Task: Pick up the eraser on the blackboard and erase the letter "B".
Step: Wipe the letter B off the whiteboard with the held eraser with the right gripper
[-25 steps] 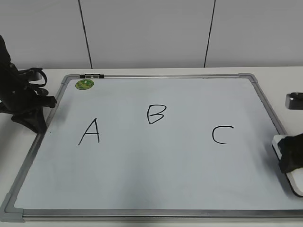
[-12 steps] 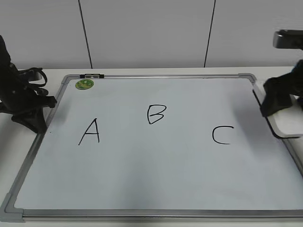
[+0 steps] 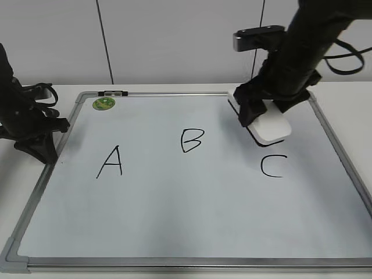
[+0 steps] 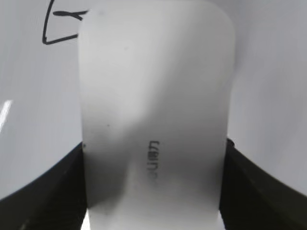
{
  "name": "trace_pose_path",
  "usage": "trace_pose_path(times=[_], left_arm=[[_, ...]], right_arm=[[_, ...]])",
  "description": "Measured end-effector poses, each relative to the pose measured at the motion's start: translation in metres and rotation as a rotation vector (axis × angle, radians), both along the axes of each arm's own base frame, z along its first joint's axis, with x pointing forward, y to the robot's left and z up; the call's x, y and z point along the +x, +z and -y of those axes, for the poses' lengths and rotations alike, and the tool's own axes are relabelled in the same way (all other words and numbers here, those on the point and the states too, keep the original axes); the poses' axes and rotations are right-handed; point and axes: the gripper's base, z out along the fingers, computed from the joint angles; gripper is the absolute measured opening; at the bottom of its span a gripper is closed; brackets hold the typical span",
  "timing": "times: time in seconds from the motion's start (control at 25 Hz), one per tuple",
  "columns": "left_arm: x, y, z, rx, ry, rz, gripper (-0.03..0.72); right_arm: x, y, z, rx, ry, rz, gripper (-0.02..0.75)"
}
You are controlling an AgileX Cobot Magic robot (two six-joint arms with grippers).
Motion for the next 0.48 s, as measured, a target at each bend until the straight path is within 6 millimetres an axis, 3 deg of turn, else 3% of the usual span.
trace_pose_path(times=[0.24, 0.48], left_arm=[[0.000, 0.000, 0.000, -0.005, 0.003, 0.000, 0.052], [0.000, 0.000, 0.001, -0.007, 0.004, 0.000, 0.053]], right_arm=[[0.036, -0.030, -0.040, -0.056, 0.083, -0.012, 0.536], [0.069, -0.062, -0.056, -0.059, 0.089, -0.017, 0.536]])
